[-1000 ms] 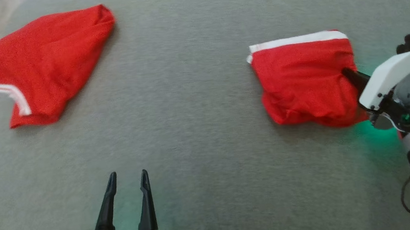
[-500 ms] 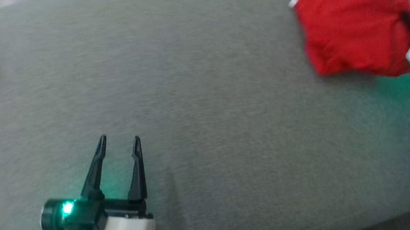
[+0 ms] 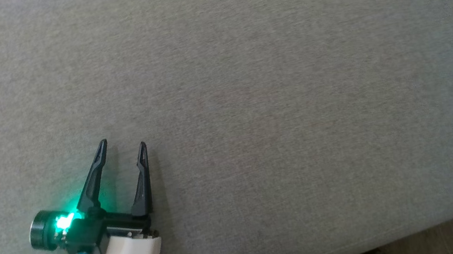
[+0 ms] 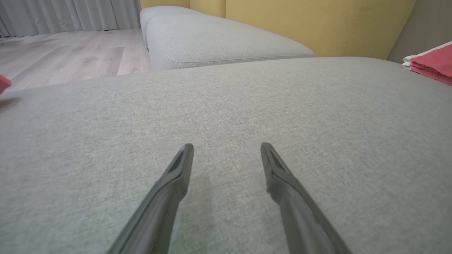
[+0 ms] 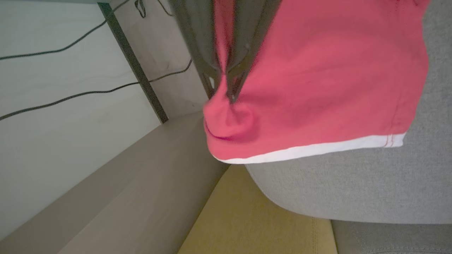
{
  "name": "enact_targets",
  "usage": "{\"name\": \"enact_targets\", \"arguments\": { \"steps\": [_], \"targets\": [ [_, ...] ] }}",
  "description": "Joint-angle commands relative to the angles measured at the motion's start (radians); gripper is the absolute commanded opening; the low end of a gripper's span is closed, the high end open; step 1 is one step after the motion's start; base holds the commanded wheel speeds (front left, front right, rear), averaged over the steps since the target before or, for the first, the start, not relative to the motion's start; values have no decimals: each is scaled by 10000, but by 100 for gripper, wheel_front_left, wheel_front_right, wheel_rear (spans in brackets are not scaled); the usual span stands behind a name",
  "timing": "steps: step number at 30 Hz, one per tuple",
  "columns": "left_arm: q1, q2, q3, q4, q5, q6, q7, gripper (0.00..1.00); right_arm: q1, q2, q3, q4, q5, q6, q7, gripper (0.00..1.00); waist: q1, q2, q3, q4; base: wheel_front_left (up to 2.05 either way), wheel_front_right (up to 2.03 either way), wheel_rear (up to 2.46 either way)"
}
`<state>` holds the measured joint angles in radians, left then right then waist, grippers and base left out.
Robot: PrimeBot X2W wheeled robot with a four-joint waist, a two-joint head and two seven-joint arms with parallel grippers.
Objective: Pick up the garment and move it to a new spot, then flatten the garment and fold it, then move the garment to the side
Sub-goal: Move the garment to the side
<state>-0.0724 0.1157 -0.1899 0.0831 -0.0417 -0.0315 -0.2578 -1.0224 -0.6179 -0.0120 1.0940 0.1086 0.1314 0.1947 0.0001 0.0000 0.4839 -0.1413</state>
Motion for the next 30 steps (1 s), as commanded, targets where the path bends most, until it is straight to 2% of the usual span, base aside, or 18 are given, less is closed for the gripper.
{"name": "enact_targets", "arguments": {
  "steps": [1, 5, 8, 12, 15, 21, 30],
  "targets": [
    [221, 225, 464, -187, 52, 113, -40, 100, -272, -330, -365, -58, -530, -7, -372, 100, -1, 0, 144, 174, 0, 0, 0],
    [189, 148, 470, -273, 6, 187, -40, 100, -398, -124, -1154, 59, -1735, -7, -971, 100, -1, 0, 143, 203, 0, 0, 0],
    [162, 87, 455, -282, -34, 209, -40, 100, -358, 1, -1381, -99, -2421, -7, -1275, 100, -1, 0, 65, 176, 0, 0, 0],
    [120, -70, 495, -254, -189, 269, -40, 100, -304, 699, -1939, -644, -3013, -7, -2143, 100, -1, 0, -345, 134, 0, 0, 0],
    [179, -263, 535, -156, -415, 289, -40, 100, 88, 1306, -1848, -1228, -3166, -7, -2983, 100, -1, 0, -1113, 262, 0, 0, 0],
    [612, -510, 612, 22, -782, 332, -40, 100, 1618, 2067, -1147, -2483, -2789, -7, -3664, 100, -1, 0, -2499, 798, 0, 0, 0],
    [1464, -632, 812, 216, -1067, 367, -40, 100, 5933, 3169, -491, -5478, -1607, -7, -4102, 100, -1, 0, -4146, 1672, 0, 0, 0]
  ]
}}
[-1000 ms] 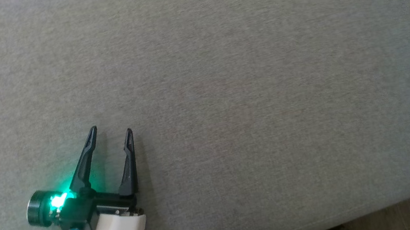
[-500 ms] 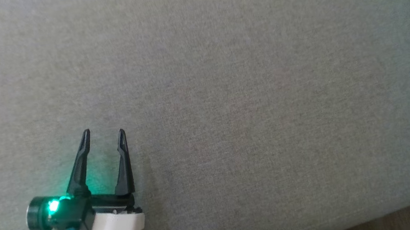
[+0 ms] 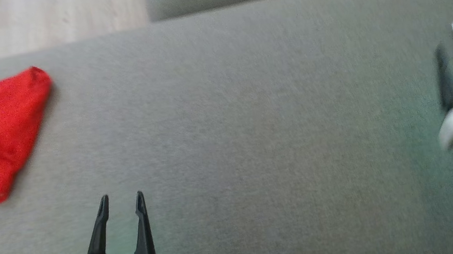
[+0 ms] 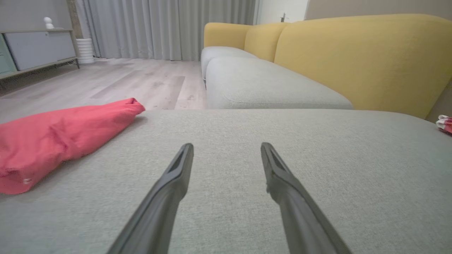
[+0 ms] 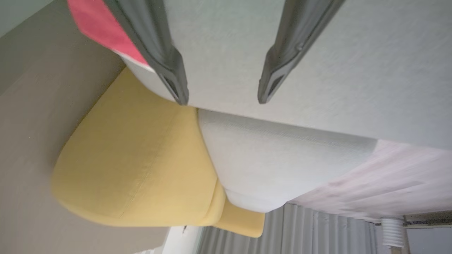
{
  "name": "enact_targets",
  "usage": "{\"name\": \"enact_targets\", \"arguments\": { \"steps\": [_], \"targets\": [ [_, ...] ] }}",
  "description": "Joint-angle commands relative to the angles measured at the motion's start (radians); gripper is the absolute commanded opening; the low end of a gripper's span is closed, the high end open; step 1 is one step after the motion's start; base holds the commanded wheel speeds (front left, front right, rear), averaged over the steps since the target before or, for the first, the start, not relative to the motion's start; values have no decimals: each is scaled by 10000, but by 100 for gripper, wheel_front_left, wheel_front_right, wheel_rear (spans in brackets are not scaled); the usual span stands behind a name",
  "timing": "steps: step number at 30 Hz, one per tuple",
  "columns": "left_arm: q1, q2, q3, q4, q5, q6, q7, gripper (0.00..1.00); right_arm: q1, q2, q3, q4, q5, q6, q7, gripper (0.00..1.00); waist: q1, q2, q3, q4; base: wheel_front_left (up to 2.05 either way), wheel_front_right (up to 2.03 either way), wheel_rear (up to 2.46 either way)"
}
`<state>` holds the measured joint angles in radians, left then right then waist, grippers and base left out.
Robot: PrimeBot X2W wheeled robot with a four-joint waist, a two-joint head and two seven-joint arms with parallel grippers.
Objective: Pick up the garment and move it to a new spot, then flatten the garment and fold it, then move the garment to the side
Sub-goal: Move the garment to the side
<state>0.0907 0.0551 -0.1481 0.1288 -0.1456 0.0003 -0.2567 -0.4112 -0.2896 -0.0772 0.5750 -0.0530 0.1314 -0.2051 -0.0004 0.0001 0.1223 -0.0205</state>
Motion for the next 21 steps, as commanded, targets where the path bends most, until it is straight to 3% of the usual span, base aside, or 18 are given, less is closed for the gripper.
{"name": "enact_targets", "arguments": {
  "steps": [1, 11, 21],
  "targets": [
    [-108, -30, 421, -236, -33, 58, -51, 100, 346, 13, 298, -580, 72, -7, -163, 100, 4, -1, -649, 523, 0, 0, 0],
    [182, -45, 597, 78, 47, -170, -51, 100, 3695, 1853, 222, -2390, 129, -7, -526, 100, 4, -1, -1244, 572, 0, 0, 0],
    [84, -47, 770, 392, 120, -375, -51, 100, 4362, 2351, 264, -2757, 16, -7, -563, 100, 4, -1, -1291, 385, 0, 0, 0]
  ]
}}
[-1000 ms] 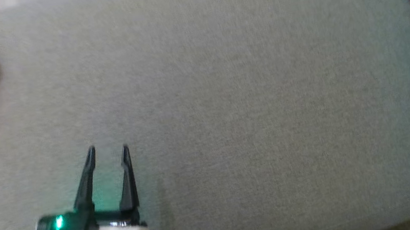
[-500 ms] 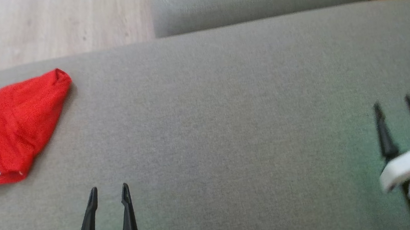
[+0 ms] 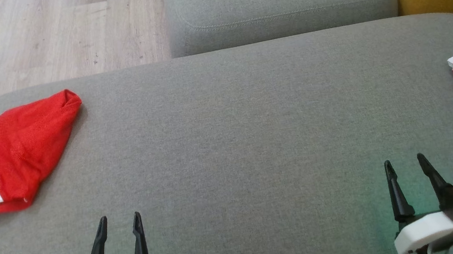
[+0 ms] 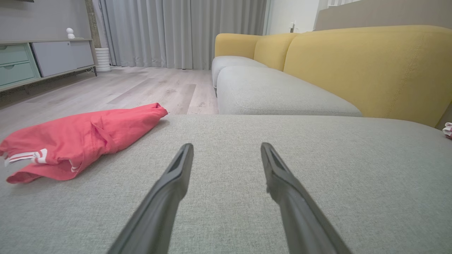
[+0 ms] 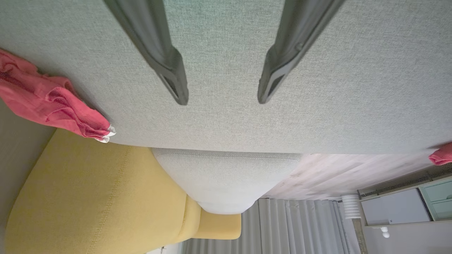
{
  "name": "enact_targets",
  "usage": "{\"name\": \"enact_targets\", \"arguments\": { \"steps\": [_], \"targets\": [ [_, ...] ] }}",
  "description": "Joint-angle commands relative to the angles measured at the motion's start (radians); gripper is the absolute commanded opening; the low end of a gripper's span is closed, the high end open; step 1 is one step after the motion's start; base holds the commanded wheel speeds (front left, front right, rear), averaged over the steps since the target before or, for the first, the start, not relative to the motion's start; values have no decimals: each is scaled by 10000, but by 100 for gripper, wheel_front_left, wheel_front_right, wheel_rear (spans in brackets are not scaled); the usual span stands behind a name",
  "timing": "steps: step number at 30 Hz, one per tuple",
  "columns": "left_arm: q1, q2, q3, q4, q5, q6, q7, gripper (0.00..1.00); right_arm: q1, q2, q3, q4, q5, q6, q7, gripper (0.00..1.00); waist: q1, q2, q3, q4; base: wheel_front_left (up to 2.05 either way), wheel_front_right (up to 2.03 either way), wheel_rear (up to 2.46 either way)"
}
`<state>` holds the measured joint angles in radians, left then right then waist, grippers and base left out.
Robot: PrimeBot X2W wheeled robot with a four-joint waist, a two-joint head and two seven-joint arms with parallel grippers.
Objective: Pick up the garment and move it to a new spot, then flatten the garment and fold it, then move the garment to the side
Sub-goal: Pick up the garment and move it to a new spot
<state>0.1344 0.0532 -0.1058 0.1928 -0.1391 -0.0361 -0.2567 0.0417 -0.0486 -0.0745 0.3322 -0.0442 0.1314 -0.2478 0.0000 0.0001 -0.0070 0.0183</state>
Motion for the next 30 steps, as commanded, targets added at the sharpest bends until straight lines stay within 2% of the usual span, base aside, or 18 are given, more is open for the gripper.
{"name": "enact_targets", "arguments": {
  "steps": [1, 6, 9, 17, 21, 26, 30],
  "targets": [
    [-357, -28, 346, -238, 60, -21, -51, 100, -141, -48, 245, -365, -71, -7, -136, 100, 0, -1, 3, -5, 0, 0, 0],
    [-436, -29, 299, -234, 53, -48, -51, 100, 21, -23, 337, -534, -94, -7, -137, 100, 0, -1, 21, 275, 0, 0, 0],
    [-420, -29, 261, -287, -7, -15, -51, 100, 109, -20, 483, -640, 73, -7, -138, 100, 0, -1, 6, 757, 0, 0, 0],
    [-8, -29, 247, -378, -291, 173, -51, 100, 245, -18, 1201, -634, 259, -7, -138, 100, 0, -1, -108, 2954, 0, 0, 0],
    [365, -29, 327, -514, -498, 330, -51, 100, 13, -18, 1781, -508, 117, -7, -139, 100, 0, -1, 60, 3665, 0, 0, 0],
    [404, -29, 440, -942, -869, 541, -51, 100, -366, -93, 2050, -529, -108, -7, -139, 100, 0, -1, 676, 3905, 0, 0, 0],
    [-297, -29, 531, -1483, -1298, 622, -51, 100, -715, -538, 2077, -758, -178, -7, -131, 100, 0, -1, 1606, 3790, 0, 0, 0]
  ]
}}
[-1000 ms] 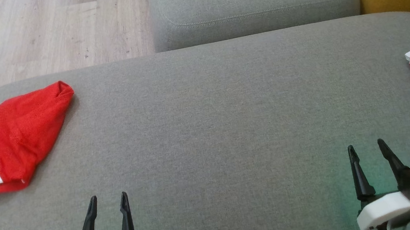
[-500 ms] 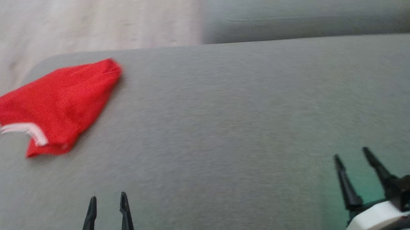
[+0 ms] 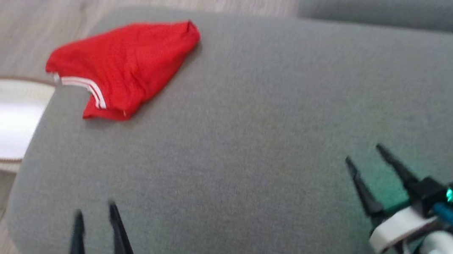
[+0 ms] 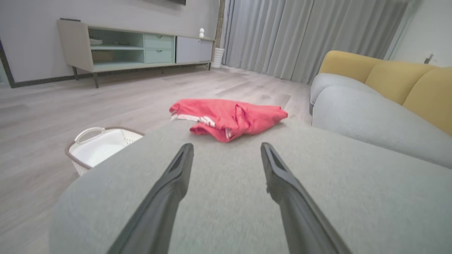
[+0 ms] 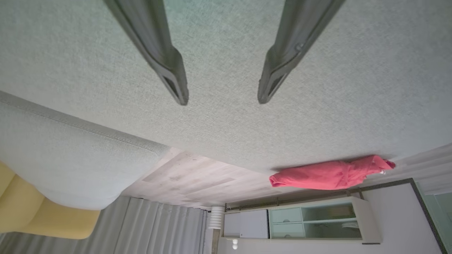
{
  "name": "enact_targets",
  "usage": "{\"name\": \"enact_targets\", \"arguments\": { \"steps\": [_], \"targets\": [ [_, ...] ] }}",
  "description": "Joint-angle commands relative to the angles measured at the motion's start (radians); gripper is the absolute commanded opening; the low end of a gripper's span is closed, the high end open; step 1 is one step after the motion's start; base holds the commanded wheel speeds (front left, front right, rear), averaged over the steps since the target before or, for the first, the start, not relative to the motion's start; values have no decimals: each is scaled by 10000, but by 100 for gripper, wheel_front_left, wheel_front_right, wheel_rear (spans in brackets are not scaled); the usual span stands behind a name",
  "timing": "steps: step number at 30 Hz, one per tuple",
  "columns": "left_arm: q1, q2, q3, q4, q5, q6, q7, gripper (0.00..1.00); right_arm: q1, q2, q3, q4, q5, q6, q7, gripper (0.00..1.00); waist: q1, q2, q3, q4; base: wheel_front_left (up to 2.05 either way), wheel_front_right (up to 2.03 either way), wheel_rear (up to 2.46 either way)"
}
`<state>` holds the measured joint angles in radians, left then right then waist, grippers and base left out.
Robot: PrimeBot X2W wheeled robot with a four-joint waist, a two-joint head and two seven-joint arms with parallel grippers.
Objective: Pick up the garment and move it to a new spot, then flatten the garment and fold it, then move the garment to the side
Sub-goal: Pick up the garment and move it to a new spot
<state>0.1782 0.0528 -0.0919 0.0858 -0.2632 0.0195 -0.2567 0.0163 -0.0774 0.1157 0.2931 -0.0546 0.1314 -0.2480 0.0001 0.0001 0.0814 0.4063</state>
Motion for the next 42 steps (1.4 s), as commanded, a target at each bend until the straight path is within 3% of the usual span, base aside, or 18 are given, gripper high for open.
{"name": "enact_targets", "arguments": {
  "steps": [1, 6, 13, 14, 19, 24, 26, 27, 28, 29, 35, 42],
  "targets": [
    [-1007, -26, 452, -497, -139, 77, -51, 100, -550, -397, 149, -462, -84, -7, -106, 100, -1, -1, 959, -131, 0, 0, 0],
    [-3057, 8, 1222, -8, -502, -138, -51, 100, -934, -1299, -60, -1283, -105, -7, 295, 100, -1, -1, 2290, -351, 0, 0, 0],
    [-7008, 422, 1541, 3268, -1222, -318, 1133, 100, -923, -2545, -504, -2994, 83, -7, 1189, 100, -1, -1, 3869, -482, 0, 0, 0],
    [-7008, 422, 1541, 3268, -1222, -318, 1133, 100, -923, -2545, -504, -2994, 83, -7, 1189, 100, -1, -1, 3869, -482, 0, 0, 0],
    [-9139, 703, 1769, 5864, -1578, -211, 1827, 100, -742, -3032, -557, -3991, 254, -7, 1663, 100, -1, -1, 4434, -774, 0, 0, 0],
    [-10227, 1026, 1929, 7922, -1622, 167, 1988, 100, -645, -3111, -678, -4549, 365, -7, 1945, 100, -1, -1, 4662, -1114, 0, 0, 0],
    [-10560, 1150, 1841, 8842, -1624, 23, 2125, 100, -585, -3068, -760, -4653, 401, -7, 1989, 100, -1, -1, 4661, -1280, 0, 0, 0],
    [-10651, 1178, 1808, 9094, -1636, -78, 2141, 42, -570, -3018, -803, -4662, 416, -7, 1987, 100, -1, -1, 4641, -1321, 0, 0, 0],
    [-10727, 1207, 1779, 9319, -1652, -207, 2121, 5, -559, -2985, -811, -4644, 428, -7, 1975, 100, -1, -1, 4601, -1360, 0, 0, 0],
    [-10793, 1269, 1727, 9531, -1626, -307, 2086, 0, -560, -2959, -800, -4606, 435, -7, 1961, 100, -1, -1, 4565, -1402, 0, 0, 0],
    [-11154, 1695, 1537, 10001, -1460, -666, 1287, 0, -664, -2591, -599, -4147, 501, -7, 1713, 100, -1, -1, 3979, -1658, 0, 0, 0],
    [-11856, 2518, 1073, 8883, -1083, -1138, 730, 0, -906, -1752, -391, -3161, 614, -7, 1118, 100, -1, -1, 2805, -2089, 0, 0, 0]
  ]
}}
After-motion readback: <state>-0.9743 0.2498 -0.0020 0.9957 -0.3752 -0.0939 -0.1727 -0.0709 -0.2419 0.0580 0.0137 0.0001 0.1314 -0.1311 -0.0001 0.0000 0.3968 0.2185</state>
